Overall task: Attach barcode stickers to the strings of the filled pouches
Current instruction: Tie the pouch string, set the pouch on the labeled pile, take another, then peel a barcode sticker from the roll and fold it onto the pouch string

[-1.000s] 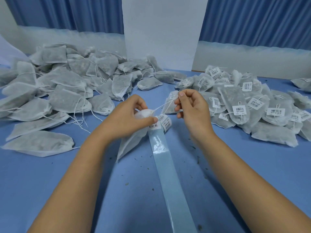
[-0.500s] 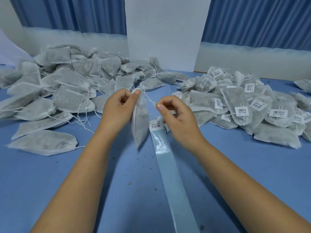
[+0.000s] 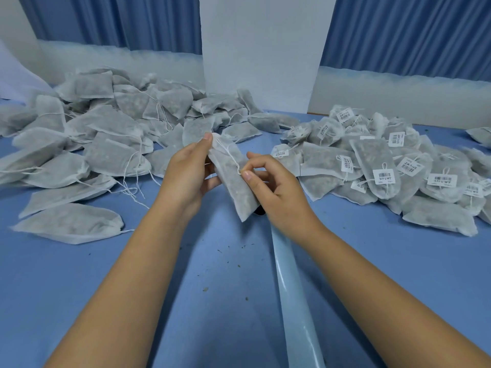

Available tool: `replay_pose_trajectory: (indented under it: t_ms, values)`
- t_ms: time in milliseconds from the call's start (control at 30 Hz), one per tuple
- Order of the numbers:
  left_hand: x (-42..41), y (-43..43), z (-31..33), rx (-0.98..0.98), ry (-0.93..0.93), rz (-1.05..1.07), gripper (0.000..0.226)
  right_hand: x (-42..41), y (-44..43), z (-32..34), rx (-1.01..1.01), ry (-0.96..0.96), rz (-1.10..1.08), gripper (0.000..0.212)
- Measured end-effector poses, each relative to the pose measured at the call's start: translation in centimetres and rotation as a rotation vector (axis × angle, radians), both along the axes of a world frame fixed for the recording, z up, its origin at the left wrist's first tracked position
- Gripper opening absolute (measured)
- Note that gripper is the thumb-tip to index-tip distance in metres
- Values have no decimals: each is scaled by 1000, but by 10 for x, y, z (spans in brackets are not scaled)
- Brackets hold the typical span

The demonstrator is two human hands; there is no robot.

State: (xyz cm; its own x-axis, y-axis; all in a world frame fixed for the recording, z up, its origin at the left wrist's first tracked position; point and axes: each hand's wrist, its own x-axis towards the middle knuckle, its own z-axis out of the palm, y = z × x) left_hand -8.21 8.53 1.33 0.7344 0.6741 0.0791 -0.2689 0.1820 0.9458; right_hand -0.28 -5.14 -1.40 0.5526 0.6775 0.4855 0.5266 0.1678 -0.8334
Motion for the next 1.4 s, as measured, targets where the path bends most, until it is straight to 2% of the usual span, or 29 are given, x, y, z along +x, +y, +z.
replay_pose_trajectory:
  t_ms: [100, 233, 267, 367, 467, 633, 700, 767, 833, 967, 1100, 1267, 1400]
  values:
    - [1, -3, 1, -25, 11, -26, 23, 0, 1, -1, 3, 13, -31, 15]
    - [-1, -10, 1, 64, 41, -146, 48, 1, 0, -1, 34, -36, -118, 12]
    - [-2, -12, 1, 84, 41, -180, 46, 2, -1, -1, 39, -56, -144, 10]
    - [0, -14, -3, 142, 64, -177, 10, 3, -2, 1, 45, -56, -158, 9]
    - [3, -8, -8, 102, 87, -93, 1, 7, -3, 2, 15, -2, -153, 19]
    - [3, 15, -14, -68, 149, -29, 6, 34, -9, 1, -178, 136, -436, 14]
    - [4, 21, -17, -90, 211, -12, 8, 40, -12, -1, -279, 212, -477, 11]
    - [5, 25, -19, -137, 270, -17, 9, 43, -15, 0, -409, 333, -430, 22]
    - [5, 27, -21, -176, 304, -60, 8, 46, -18, 3, -563, 358, -347, 29]
    - [6, 28, -24, -175, 362, -105, 9, 48, -21, 1, -650, 389, -189, 19]
    - [6, 28, -25, -176, 396, -156, 9, 52, -19, -6, -555, 446, -105, 7]
    - [6, 30, -28, -252, 404, -244, 20, 53, -12, -19, -179, 548, -124, 24]
    - [8, 27, -32, -296, 405, -404, 31, 52, -9, -29, -39, 543, -208, 30]
